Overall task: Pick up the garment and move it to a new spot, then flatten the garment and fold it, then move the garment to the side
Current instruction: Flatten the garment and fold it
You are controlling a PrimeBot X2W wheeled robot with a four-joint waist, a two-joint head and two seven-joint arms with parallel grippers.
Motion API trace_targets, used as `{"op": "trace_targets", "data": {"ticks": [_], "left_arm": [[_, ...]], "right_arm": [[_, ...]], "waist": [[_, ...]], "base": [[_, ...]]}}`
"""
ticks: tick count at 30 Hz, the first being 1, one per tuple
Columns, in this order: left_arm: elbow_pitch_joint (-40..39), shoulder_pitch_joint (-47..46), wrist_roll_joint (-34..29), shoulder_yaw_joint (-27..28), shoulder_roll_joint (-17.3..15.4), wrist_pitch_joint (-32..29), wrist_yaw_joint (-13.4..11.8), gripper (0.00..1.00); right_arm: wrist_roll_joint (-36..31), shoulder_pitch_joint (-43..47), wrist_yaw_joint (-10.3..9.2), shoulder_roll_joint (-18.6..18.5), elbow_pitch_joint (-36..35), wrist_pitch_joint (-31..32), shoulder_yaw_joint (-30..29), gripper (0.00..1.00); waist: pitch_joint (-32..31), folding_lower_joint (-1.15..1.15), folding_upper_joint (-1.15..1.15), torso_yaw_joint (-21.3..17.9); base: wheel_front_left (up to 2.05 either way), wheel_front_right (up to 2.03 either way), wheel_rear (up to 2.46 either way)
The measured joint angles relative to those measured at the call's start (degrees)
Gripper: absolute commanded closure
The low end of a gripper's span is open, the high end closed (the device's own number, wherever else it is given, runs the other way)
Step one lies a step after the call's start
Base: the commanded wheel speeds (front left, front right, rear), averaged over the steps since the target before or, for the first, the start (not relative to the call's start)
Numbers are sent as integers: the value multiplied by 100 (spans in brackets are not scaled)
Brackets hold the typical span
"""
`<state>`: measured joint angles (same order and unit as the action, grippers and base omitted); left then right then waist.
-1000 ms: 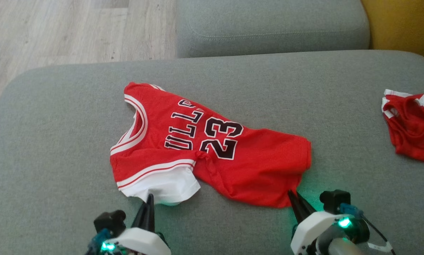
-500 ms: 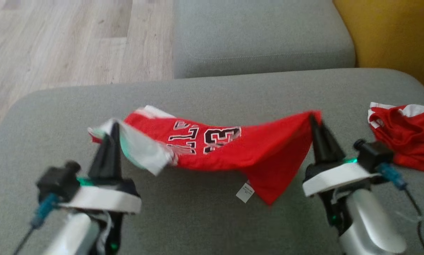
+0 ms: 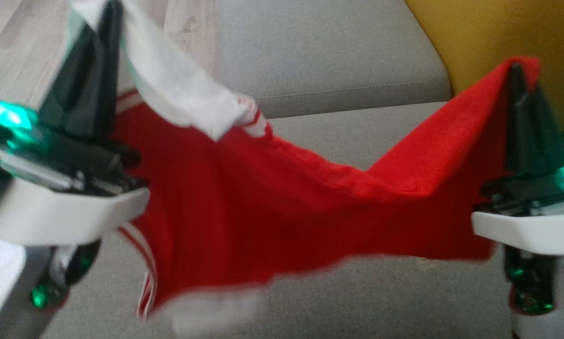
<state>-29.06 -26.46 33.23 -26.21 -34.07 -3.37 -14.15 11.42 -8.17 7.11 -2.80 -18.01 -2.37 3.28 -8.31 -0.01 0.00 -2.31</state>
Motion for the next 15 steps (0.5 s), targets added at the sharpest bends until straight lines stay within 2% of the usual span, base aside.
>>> {"op": "trace_targets", "data": {"ticks": [4,8,11,15], "left_arm": [[-250,-697,-1,84,-131,-403,60,100],[-160,-1194,178,205,-111,-593,120,100],[476,-1357,374,204,1,-621,241,100],[1369,-1393,448,129,144,-520,416,100]], "right_arm": [[-242,-21,0,1,-912,378,-155,100],[-383,-181,0,-4,-1145,776,-324,100],[-380,-446,0,-73,-711,951,-399,100],[-260,-995,0,-203,244,1003,-237,100]], "waist": [[22,0,0,-59],[139,0,0,-108],[373,0,0,-115],[688,1,0,-108]], "base": [[0,0,0],[0,0,0],[0,0,0],[0,0,0]]}}
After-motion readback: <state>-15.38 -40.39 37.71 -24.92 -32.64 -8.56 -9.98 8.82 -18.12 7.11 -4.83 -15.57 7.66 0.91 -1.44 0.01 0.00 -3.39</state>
